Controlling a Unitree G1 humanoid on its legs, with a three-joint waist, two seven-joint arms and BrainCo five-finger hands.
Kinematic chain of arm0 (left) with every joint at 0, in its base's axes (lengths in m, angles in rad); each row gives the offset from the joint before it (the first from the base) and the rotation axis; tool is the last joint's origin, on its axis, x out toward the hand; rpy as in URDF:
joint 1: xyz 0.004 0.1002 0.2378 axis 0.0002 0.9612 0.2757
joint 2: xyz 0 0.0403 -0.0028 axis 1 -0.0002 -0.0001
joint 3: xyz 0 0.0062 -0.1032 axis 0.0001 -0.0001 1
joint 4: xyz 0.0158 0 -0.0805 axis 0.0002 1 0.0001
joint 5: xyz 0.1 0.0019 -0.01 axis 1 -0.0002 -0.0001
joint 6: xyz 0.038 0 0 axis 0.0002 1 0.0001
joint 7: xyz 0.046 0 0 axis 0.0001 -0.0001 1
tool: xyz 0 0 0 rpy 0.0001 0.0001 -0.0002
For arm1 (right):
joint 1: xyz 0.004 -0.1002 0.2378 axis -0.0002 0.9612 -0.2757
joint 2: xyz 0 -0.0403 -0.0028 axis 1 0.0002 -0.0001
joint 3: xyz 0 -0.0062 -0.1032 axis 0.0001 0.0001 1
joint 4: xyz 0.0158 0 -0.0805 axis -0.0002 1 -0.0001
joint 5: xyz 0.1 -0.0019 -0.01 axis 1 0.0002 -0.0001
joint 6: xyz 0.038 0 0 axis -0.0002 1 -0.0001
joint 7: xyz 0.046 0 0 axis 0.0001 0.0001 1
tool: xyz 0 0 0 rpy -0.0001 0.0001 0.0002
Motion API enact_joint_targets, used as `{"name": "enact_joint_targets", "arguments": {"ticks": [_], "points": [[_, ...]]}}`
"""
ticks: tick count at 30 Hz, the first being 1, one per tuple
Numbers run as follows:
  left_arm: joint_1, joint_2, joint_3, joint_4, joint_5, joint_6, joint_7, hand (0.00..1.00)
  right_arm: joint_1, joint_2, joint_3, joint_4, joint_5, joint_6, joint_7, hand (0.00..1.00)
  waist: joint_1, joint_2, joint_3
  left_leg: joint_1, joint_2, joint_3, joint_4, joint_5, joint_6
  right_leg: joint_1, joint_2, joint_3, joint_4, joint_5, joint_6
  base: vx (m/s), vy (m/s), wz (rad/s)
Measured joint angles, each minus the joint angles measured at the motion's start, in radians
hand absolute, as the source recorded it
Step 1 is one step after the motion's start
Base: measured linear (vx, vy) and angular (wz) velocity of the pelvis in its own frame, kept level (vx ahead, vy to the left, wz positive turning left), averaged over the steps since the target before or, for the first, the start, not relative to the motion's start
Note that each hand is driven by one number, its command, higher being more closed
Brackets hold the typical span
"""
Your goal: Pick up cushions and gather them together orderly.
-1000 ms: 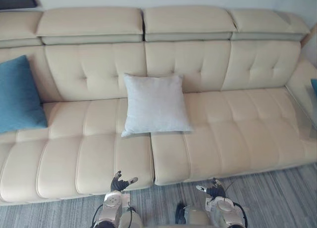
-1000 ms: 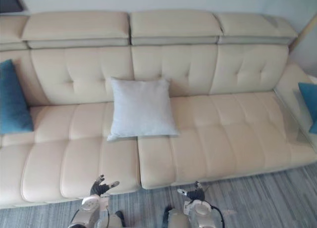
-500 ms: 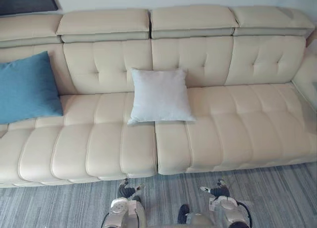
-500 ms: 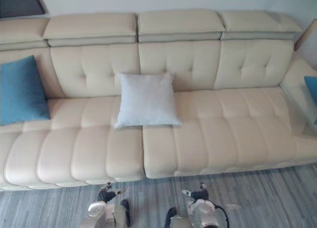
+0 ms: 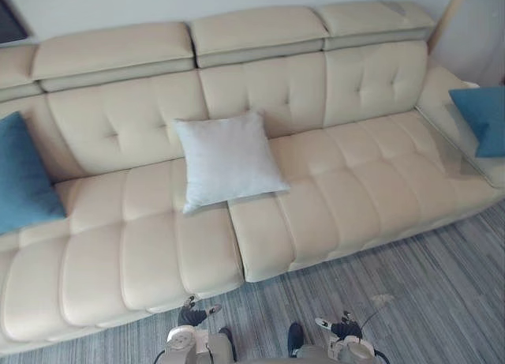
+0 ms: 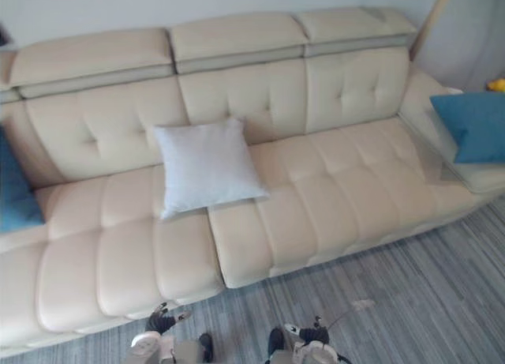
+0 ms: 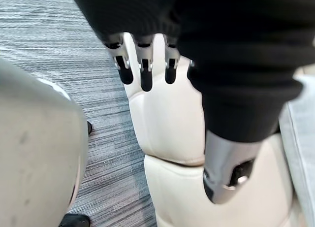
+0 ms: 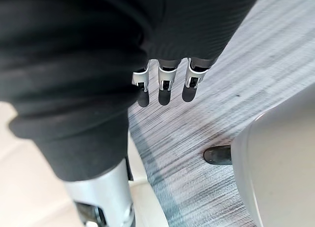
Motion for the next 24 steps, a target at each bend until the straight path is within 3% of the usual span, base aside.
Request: {"name": "enact_joint_targets", "arguments": {"ticks": [1, 2, 3, 5, 6, 8, 10, 11, 12, 13, 14, 15, 17, 20, 21, 22, 23, 24], "points": [[0.001, 0.000, 0.000, 0.000, 0.000, 0.000, 0.000, 0.00, -0.012, -0.003, 0.001, 0.010, 0.000, 0.000, 0.000, 0.00, 0.000, 0.000, -0.001, 0.001, 0.005, 0.013, -0.004, 0.000, 0.001, -0.010, 0.009, -0.020, -0.011, 0.021, -0.012, 0.16, -0.021, -1.42], [-0.009, 0.001, 0.007, 0.000, 0.000, 0.001, 0.000, 0.00, -0.054, -0.011, 0.001, 0.038, 0.000, 0.001, 0.000, 0.00, 0.001, 0.001, -0.001, -0.001, 0.021, 0.022, -0.013, 0.003, 0.005, -0.028, 0.032, -0.121, -0.042, 0.075, -0.063, 0.12, -0.080, -1.48], [-0.012, 0.002, 0.008, 0.000, -0.001, 0.004, 0.000, 0.00, -0.080, -0.016, 0.001, 0.046, -0.001, 0.001, -0.001, 0.00, 0.005, 0.005, 0.000, 0.006, 0.040, 0.056, -0.017, 0.003, 0.006, -0.039, 0.020, -0.317, -0.025, 0.034, -0.127, 0.11, -0.104, -1.40], [-0.028, 0.011, -0.001, 0.000, -0.001, 0.010, 0.000, 0.00, -0.091, -0.030, 0.000, 0.065, -0.001, 0.001, -0.003, 0.00, -0.002, 0.004, 0.002, 0.025, 0.028, 0.091, -0.018, 0.002, 0.005, -0.033, 0.001, -0.475, 0.001, -0.012, -0.143, 0.11, -0.110, -0.76], [-0.043, 0.009, -0.012, -0.001, -0.001, 0.009, -0.001, 0.00, -0.085, -0.048, 0.000, 0.066, -0.001, 0.001, -0.003, 0.00, -0.014, 0.025, 0.010, 0.051, 0.022, 0.090, -0.009, 0.000, 0.004, -0.016, 0.010, -0.450, 0.010, -0.011, -0.142, 0.14, -0.017, -0.78], [-0.043, 0.016, -0.012, 0.000, -0.001, 0.006, 0.001, 0.00, -0.078, -0.055, 0.001, 0.069, -0.001, 0.001, -0.003, 0.00, -0.013, 0.033, 0.007, 0.075, 0.029, 0.089, 0.020, -0.001, 0.004, 0.001, 0.018, -0.410, 0.014, -0.034, -0.133, 0.13, 0.027, -0.63], [-0.046, 0.026, -0.012, 0.009, 0.000, 0.008, 0.000, 0.00, -0.057, -0.057, 0.000, 0.069, 0.002, -0.003, -0.006, 0.00, -0.022, 0.041, 0.019, 0.009, 0.089, 0.067, 0.272, -0.005, 0.011, 0.022, 0.032, -0.377, 0.064, -0.086, -0.140, 0.10, -0.018, -0.41], [-0.045, 0.026, -0.012, 0.008, 0.000, 0.008, 0.001, 0.00, -0.049, -0.057, 0.001, 0.067, 0.002, -0.003, -0.007, 0.00, -0.022, 0.044, 0.020, -0.007, 0.101, 0.053, 0.323, -0.001, 0.017, 0.027, 0.037, -0.376, 0.074, -0.097, -0.142, 0.11, -0.021, -0.29], [-0.038, 0.021, -0.010, 0.008, 0.000, 0.009, 0.000, 0.00, -0.029, -0.053, 0.001, 0.060, 0.020, -0.003, -0.014, 0.00, -0.022, 0.056, 0.041, -0.075, 0.135, -0.036, 0.533, 0.062, 0.107, 0.061, 0.061, -0.363, 0.117, -0.146, -0.152, 0.09, -0.009, -0.22], [-0.036, 0.020, -0.010, 0.007, -0.002, 0.010, 0.001, 0.00, -0.020, -0.048, 0.002, 0.059, 0.022, -0.003, -0.016, 0.00, -0.020, 0.053, 0.047, -0.105, 0.134, -0.066, 0.594, 0.086, 0.122, 0.071, 0.063, -0.347, 0.128, -0.168, -0.165, 0.12, 0.021, -0.35], [-0.022, 0.017, -0.011, 0.004, -0.004, 0.010, 0.001, 0.00, -0.013, -0.044, 0.003, 0.058, 0.029, -0.003, -0.022, 0.00, -0.015, 0.045, 0.050, -0.133, 0.119, -0.108, 0.642, 0.042, 0.097, 0.075, 0.066, -0.328, 0.146, -0.186, -0.170, 0.13, 0.039, -0.60], [-0.008, 0.011, -0.009, -0.017, -0.005, 0.012, 0.001, 0.00, -0.019, -0.044, -0.001, 0.057, 0.042, -0.003, -0.024, 0.00, -0.012, 0.043, 0.051, -0.184, 0.072, -0.154, 0.619, -0.021, 0.049, 0.073, 0.066, -0.289, 0.153, -0.199, -0.161, 0.14, 0.042, -0.70], [-0.004, 0.009, -0.010, -0.039, -0.005, 0.012, 0.001, 0.00, -0.027, -0.042, 0.000, 0.050, 0.042, -0.002, -0.025, 0.00, 0.001, 0.039, 0.058, -0.214, 0.027, -0.173, 0.532, -0.049, 0.037, 0.074, 0.066, -0.250, 0.149, -0.199, -0.162, 0.14, 0.055, -0.79], [-0.001, -0.016, 0.001, -0.063, -0.005, 0.012, 0.001, 0.00, -0.029, -0.045, -0.002, 0.009, 0.040, 0.000, -0.036, 0.00, 0.026, 0.045, 0.055, -0.241, -0.069, -0.252, 0.263, -0.038, 0.019, 0.076, 0.067, -0.165, 0.149, -0.207, -0.155, 0.19, 0.107, -0.85], [0.005, -0.024, -0.001, -0.062, -0.005, 0.012, -0.001, 0.00, -0.034, -0.046, -0.010, 0.011, 0.038, 0.000, -0.041, 0.00, 0.036, 0.060, 0.042, -0.222, -0.097, -0.321, 0.125, -0.005, 0.017, 0.073, 0.077, -0.121, 0.156, -0.219, -0.138, 0.25, 0.153, -1.02], [0.009, -0.028, 0.000, -0.063, -0.005, 0.012, -0.001, 0.00, -0.034, -0.045, -0.011, 0.013, 0.038, 0.001, -0.042, 0.00, 0.041, 0.063, 0.040, -0.216, -0.098, -0.330, 0.103, 0.020, 0.021, 0.072, 0.082, -0.104, 0.165, -0.228, -0.135, 0.31, 0.182, -1.20], [0.025, -0.026, 0.003, -0.062, -0.004, 0.013, -0.001, 0.00, -0.043, -0.029, -0.010, 0.013, 0.037, 0.003, -0.041, 0.00, 0.047, 0.054, 0.035, -0.180, -0.101, -0.302, 0.098, 0.062, 0.039, 0.072, 0.079, -0.054, 0.208, -0.260, -0.113, 0.35, 0.166, -1.04], [0.036, -0.013, 0.008, -0.062, -0.004, 0.017, -0.001, 0.00, -0.030, 0.000, -0.010, -0.007, 0.036, 0.003, -0.040, 0.00, 0.043, 0.022, 0.014, -0.150, -0.105, -0.238, 0.091, 0.038, 0.051, 0.065, 0.047, -0.037, 0.264, -0.293, -0.080, 0.38, 0.155, -0.95]]}}
